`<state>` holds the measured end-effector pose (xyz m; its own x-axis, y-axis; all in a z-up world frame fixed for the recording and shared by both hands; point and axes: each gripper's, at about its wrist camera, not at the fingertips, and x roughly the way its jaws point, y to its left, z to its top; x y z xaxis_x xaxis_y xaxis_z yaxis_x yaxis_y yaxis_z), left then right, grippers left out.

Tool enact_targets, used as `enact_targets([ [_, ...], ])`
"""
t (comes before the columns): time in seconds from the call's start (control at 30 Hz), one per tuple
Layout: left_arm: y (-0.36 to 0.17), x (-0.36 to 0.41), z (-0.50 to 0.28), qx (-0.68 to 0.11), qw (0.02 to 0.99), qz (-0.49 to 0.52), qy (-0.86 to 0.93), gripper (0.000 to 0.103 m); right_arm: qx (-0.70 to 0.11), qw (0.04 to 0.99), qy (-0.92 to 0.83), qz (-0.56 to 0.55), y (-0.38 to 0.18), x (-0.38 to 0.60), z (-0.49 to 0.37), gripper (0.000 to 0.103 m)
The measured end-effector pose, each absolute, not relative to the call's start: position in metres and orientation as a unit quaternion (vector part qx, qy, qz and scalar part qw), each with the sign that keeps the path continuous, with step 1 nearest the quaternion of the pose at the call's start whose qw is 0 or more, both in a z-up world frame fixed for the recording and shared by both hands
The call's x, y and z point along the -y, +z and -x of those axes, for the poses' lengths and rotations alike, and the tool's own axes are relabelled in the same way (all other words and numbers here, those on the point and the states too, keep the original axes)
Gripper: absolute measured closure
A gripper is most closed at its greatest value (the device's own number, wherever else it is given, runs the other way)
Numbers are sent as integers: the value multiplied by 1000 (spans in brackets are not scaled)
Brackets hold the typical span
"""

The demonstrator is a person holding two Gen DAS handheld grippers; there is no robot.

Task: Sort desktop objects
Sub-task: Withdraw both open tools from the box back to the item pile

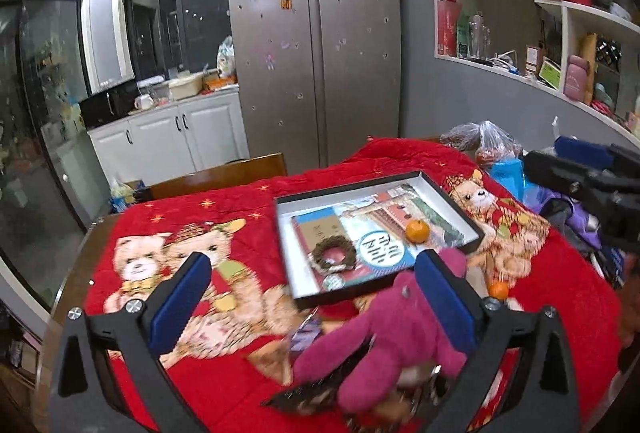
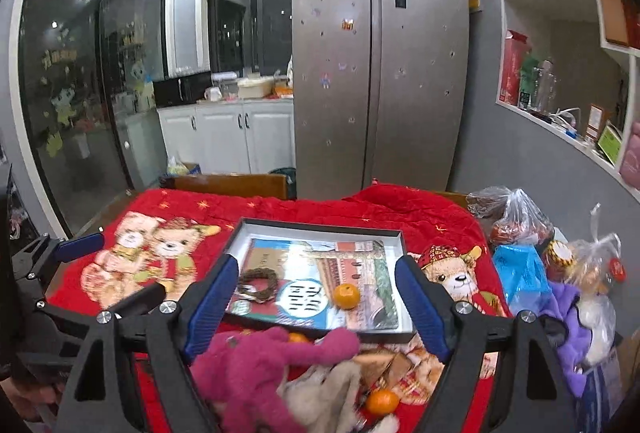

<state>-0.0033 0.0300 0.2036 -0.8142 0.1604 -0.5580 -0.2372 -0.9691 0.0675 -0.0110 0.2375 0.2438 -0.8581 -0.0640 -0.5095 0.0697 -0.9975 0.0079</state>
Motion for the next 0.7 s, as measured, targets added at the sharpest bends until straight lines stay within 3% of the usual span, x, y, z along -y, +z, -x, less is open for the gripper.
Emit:
enact_targets([
  [0.23, 172, -1, -62, -78, 46, 280, 956, 0, -23, 11, -974, -223, 238, -229, -62, 6],
  [0.47, 93, 8, -104, -37, 71, 344, 936, 0, -62, -10, -970, -235, 171, -233, -112, 5],
  [0.7, 72, -5, -101, -35, 80, 358, 929, 0, -58, -17, -960, -272, 147, -249, -115, 5],
])
